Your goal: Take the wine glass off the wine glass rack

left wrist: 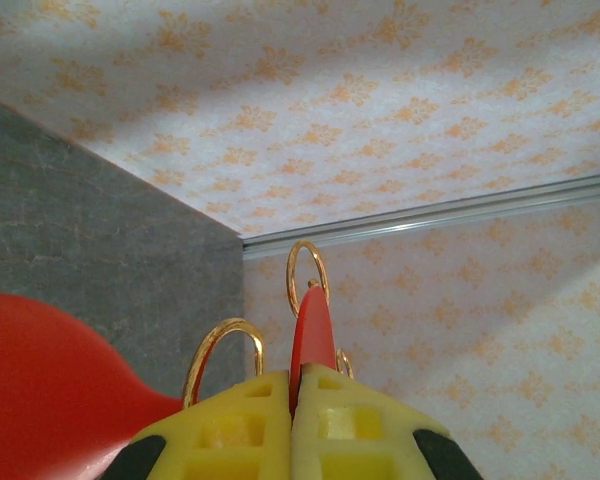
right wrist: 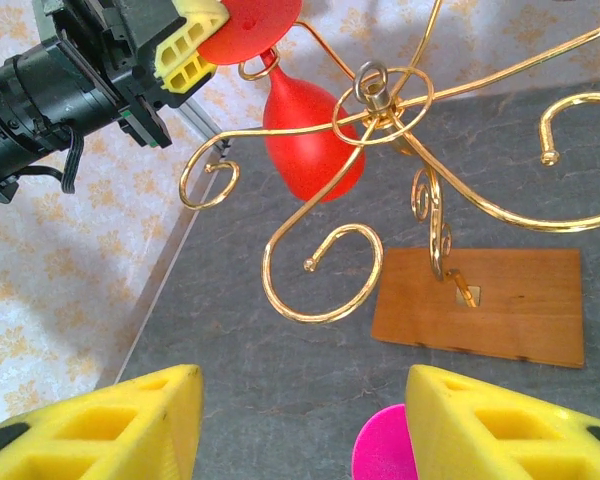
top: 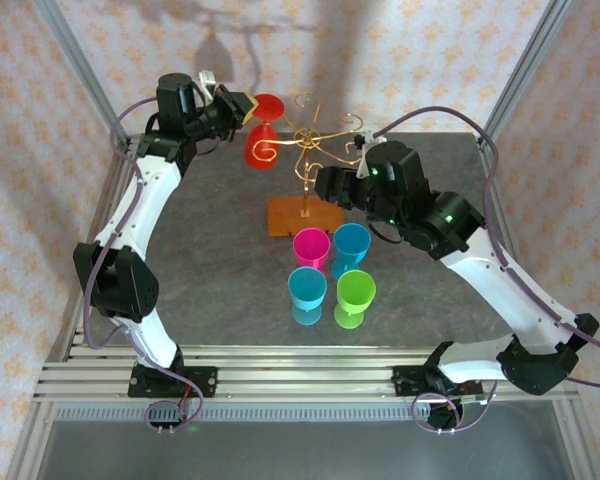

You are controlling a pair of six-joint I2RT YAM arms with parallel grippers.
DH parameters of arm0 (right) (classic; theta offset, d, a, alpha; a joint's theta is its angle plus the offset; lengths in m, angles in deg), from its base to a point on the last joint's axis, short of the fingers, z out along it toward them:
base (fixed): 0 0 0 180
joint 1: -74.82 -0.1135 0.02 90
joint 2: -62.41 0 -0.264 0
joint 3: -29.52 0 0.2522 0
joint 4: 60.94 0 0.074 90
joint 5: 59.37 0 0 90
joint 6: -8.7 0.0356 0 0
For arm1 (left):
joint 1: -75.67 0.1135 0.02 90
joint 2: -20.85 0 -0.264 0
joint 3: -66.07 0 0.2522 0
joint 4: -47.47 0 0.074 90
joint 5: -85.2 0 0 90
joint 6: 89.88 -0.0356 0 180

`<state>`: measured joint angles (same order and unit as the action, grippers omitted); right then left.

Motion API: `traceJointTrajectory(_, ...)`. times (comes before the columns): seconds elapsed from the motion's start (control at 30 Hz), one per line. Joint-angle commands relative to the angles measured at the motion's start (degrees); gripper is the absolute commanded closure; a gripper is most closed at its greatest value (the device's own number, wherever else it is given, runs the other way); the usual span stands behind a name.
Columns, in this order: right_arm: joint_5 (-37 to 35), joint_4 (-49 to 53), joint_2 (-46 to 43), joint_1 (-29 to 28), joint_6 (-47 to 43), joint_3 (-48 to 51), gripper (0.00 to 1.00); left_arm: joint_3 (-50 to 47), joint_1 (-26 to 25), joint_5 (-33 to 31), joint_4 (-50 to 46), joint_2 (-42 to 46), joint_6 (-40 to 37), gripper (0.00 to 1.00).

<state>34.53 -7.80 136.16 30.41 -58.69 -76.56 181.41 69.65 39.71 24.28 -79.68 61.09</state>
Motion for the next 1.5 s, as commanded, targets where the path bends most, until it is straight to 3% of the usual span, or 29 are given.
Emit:
traceJointTrajectory(0.0,-1.62,-0.26,-0.38,0.37,-0.7,-2.08,0.44,3.38,-0.3,-1.26,-0.68,-0.93,-2.44,1.0)
traceJointTrajectory(0.83,-2.59,0.18,-0.18,0.37,-1.24,-2.35,0.45,9.1,-1.33,2.38,-1.24,-4.81,-3.34,1.0)
traceJointTrajectory(1.47,-2.15,-0.31,0.42,0.37,-0.45,-2.26,0.44,0.17,-1.87,5.05,1.96,2.97,-3.12,1.0)
